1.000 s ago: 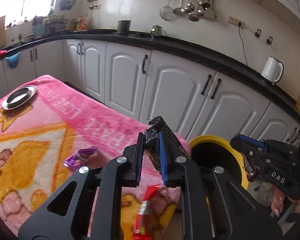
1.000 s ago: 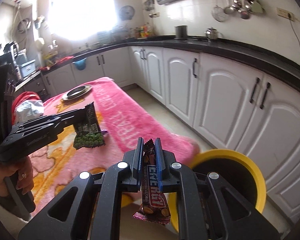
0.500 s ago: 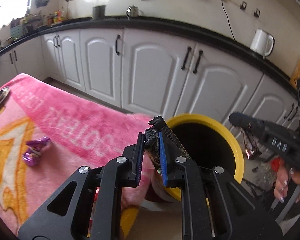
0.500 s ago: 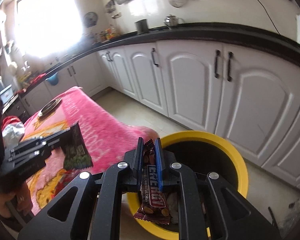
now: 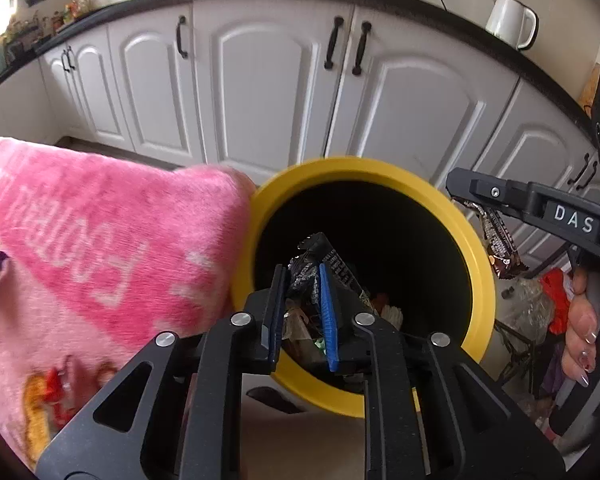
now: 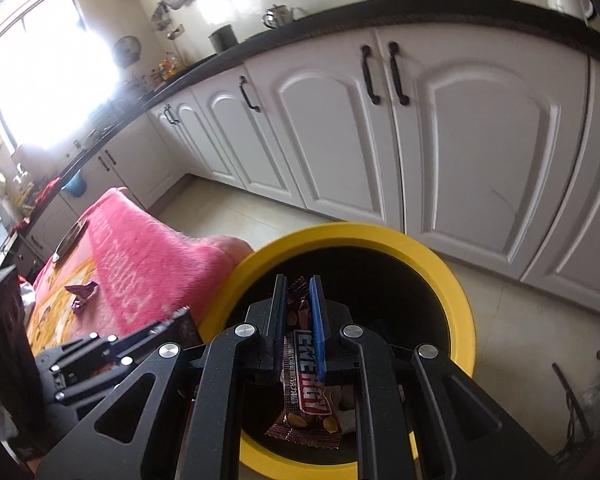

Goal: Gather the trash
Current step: 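Open both tools to drop the snack bag and candy bar into the bin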

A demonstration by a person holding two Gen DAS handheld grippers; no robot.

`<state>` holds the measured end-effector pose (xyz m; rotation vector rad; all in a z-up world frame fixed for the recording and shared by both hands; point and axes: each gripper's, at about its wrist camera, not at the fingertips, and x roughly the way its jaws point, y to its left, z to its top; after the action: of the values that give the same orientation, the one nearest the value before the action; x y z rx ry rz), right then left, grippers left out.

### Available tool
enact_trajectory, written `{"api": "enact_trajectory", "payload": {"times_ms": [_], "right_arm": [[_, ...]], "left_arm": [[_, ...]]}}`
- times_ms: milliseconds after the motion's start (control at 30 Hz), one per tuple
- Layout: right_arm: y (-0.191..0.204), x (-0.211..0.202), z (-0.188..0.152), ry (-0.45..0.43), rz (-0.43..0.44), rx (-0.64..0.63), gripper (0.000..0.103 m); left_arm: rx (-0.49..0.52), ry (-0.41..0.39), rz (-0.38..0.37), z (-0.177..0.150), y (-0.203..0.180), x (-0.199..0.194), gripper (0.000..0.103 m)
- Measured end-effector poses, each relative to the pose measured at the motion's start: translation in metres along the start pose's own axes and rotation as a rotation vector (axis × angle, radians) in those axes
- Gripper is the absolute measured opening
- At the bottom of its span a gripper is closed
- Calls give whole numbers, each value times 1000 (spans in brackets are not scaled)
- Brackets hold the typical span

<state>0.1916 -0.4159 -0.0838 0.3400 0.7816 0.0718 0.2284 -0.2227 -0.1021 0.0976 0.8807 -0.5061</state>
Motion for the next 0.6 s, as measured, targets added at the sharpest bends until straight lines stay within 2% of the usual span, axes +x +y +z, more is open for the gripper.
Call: {"api": "enact_trajectory", "payload": {"times_ms": [233,333,400,533,567,600], "right_arm": [[-17,16,-3,38,-24,51,14],[-25,20,-4,52,-34,75,15],[-27,20,-5,53,-42,82,16],[-33,18,-4,44,-56,98,28],[-33,17,-4,40,-65,99,29],[-34,16,-4,37,-72,98,31]], "left_arm": [[12,57,-18,-2,-7,23,19],[13,73,-32,-4,-9,27,28],[17,73,-34,-4,-10,28,38],[14,67,-36,-5,-10,22,55],[10,63,-40,-5,-9,20,63],[3,59,-44,-5,-8,17,76]]}}
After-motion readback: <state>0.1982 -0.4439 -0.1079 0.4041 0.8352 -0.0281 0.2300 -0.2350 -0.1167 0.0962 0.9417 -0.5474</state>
